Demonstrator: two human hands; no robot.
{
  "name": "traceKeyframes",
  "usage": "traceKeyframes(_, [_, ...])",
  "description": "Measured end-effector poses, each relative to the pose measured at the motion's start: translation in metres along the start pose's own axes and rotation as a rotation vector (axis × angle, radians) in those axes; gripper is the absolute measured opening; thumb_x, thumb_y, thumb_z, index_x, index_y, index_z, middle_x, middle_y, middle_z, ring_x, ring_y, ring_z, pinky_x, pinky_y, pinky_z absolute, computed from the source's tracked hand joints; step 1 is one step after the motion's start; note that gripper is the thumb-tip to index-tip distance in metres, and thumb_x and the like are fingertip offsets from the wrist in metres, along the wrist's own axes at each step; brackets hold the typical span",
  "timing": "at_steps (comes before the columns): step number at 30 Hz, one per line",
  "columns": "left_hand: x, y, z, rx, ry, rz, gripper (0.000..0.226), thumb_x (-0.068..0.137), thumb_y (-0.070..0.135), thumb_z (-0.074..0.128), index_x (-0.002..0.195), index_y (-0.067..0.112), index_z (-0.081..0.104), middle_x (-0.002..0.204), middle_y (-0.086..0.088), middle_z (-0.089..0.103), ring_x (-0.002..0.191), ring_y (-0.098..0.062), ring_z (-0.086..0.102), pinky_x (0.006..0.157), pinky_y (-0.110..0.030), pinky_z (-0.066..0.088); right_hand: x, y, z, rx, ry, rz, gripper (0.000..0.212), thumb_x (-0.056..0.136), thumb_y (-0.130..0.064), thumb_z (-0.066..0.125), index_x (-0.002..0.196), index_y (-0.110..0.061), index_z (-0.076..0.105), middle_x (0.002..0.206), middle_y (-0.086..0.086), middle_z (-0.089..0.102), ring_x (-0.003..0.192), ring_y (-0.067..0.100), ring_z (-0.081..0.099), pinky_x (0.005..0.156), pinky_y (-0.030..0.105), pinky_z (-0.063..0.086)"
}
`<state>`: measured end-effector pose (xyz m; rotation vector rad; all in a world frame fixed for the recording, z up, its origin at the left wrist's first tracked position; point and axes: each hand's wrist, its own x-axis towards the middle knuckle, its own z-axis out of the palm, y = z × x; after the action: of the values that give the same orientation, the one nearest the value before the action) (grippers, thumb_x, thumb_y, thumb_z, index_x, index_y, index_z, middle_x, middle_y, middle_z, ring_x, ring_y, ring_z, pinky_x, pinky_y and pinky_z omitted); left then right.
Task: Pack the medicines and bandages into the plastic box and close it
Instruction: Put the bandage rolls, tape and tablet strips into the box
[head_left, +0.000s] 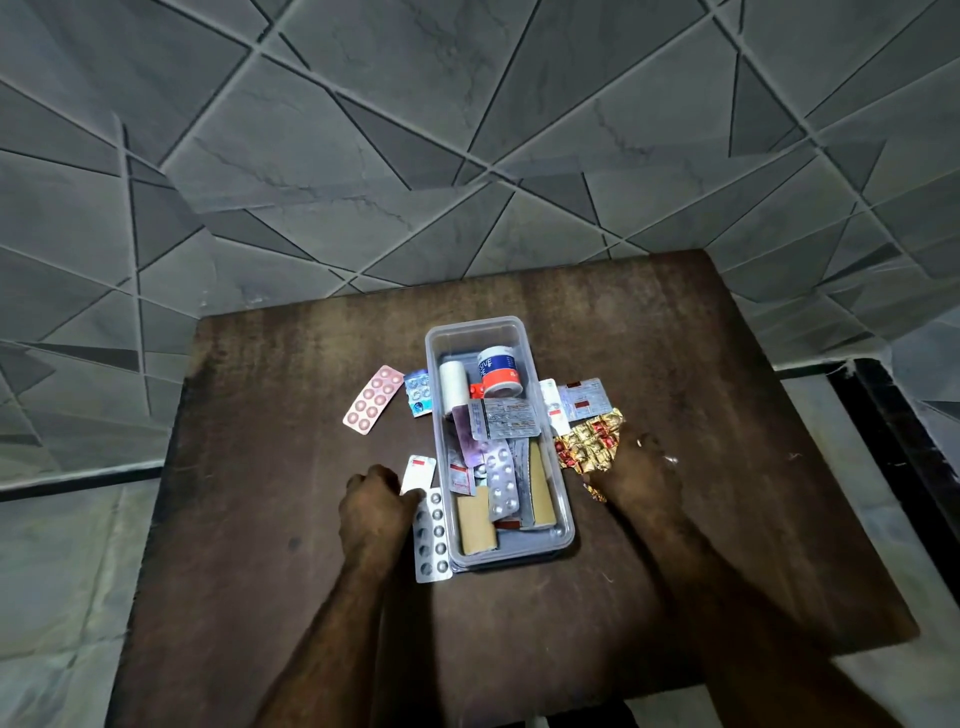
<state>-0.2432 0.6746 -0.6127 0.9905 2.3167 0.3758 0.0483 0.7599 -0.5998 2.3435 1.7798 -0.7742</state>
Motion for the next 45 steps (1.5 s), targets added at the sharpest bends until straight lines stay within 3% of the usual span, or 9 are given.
traceKeyframes(9, [0.001, 0.006, -0.001, -0.055, -0.035, -0.084, 0.027, 0.071, 0.038, 0.074, 0.088, 0.022, 0.062, 0.099, -0.007, 0.072, 0.097, -0.029, 0.066, 0.078, -0.031, 0.05, 0.01, 0.006, 0.002, 0.102, 0.098, 0.045, 0.056, 0.07, -0.028, 0.07, 0.12, -0.011, 0.049, 0.116, 0.02, 0.058, 0.106, 0.041, 0.057, 0.092, 0.048, 0.048])
traceKeyframes(15, [0.011, -0.001, -0.001, -0.248, -0.104, -0.182, 0.018, 0.064, 0.032, 0.078, 0.073, 0.019, 0.068, 0.077, -0.005, 0.074, 0.073, -0.025, 0.07, 0.07, -0.033, 0.058, 0.016, 0.01, -0.005, 0.249, 0.182, 0.058, 0.035, 0.069, -0.011, 0.063, 0.104, -0.006, 0.056, 0.107, 0.023, 0.063, 0.1, 0.04, 0.06, 0.087, 0.046, 0.051])
traceKeyframes(19, [0.019, -0.011, -0.003, -0.399, -0.122, -0.242, 0.016, 0.066, 0.026, 0.079, 0.068, 0.015, 0.068, 0.066, -0.006, 0.072, 0.061, -0.026, 0.067, 0.066, -0.044, 0.058, 0.028, 0.018, -0.008, 0.559, 0.091, 0.202, 0.057, 0.062, -0.007, 0.078, 0.116, -0.006, 0.062, 0.113, 0.018, 0.069, 0.101, 0.034, 0.066, 0.091, 0.044, 0.053])
traceKeyframes(22, [0.021, -0.011, -0.011, -0.525, -0.123, -0.28, 0.012, 0.069, 0.018, 0.078, 0.071, 0.011, 0.069, 0.065, -0.012, 0.072, 0.055, -0.026, 0.063, 0.055, -0.038, 0.051, 0.027, 0.019, -0.021, 0.826, 0.015, 0.267, 0.044, 0.06, 0.0, 0.08, 0.103, -0.001, 0.068, 0.081, 0.013, 0.074, 0.07, 0.025, 0.07, 0.072, 0.038, 0.06])
traceKeyframes(26, [0.026, -0.007, -0.028, -0.706, -0.117, -0.322, 0.003, 0.079, 0.006, 0.072, 0.078, 0.009, 0.07, 0.08, -0.02, 0.073, 0.06, -0.027, 0.065, 0.057, -0.027, 0.05, 0.016, 0.013, -0.057, 1.02, -0.049, 0.219, 0.013, 0.077, 0.009, 0.067, 0.088, 0.002, 0.066, 0.043, 0.0, 0.063, 0.034, 0.007, 0.056, 0.033, 0.014, 0.04])
traceKeyframes(30, [0.03, 0.006, -0.046, -0.825, -0.094, -0.281, 0.012, 0.083, 0.007, 0.069, 0.093, 0.001, 0.07, 0.091, -0.019, 0.074, 0.067, -0.024, 0.071, 0.058, -0.028, 0.055, 0.016, 0.006, -0.086, 1.084, 0.017, 0.155, 0.016, 0.078, 0.001, 0.068, 0.094, 0.001, 0.07, 0.056, 0.004, 0.067, 0.038, 0.008, 0.057, 0.034, 0.015, 0.035])
traceKeyframes(33, [0.027, 0.033, -0.056, -0.926, -0.076, -0.213, 0.006, 0.086, 0.003, 0.066, 0.092, 0.005, 0.065, 0.083, -0.012, 0.071, 0.052, -0.01, 0.068, 0.044, -0.019, 0.051, 0.016, -0.013, -0.1, 1.126, 0.058, 0.088, 0.019, 0.079, -0.003, 0.068, 0.098, -0.002, 0.07, 0.072, 0.006, 0.07, 0.053, 0.012, 0.06, 0.044, 0.02, 0.036])
traceKeyframes(37, [0.024, 0.071, -0.062, -0.999, -0.086, -0.132, 0.011, 0.085, 0.001, 0.066, 0.081, 0.012, 0.064, 0.068, -0.004, 0.07, 0.047, -0.005, 0.066, 0.042, -0.016, 0.048, 0.016, -0.047, -0.099, 1.272, 0.017, 0.057, 0.016, 0.079, -0.004, 0.069, 0.094, -0.007, 0.069, 0.084, 0.005, 0.073, 0.069, 0.015, 0.063, 0.047, 0.022, 0.041])
traceKeyframes(45, [0.028, 0.11, -0.044, -0.862, -0.11, -0.096, 0.013, 0.08, 0.003, 0.071, 0.071, 0.012, 0.066, 0.07, -0.011, 0.066, 0.057, -0.021, 0.055, 0.059, -0.027, 0.049, 0.009, -0.115, -0.07, 1.312, -0.05, 0.05, 0.016, 0.082, -0.001, 0.067, 0.095, -0.01, 0.065, 0.085, 0.005, 0.07, 0.069, 0.013, 0.062, 0.043, 0.019, 0.044])
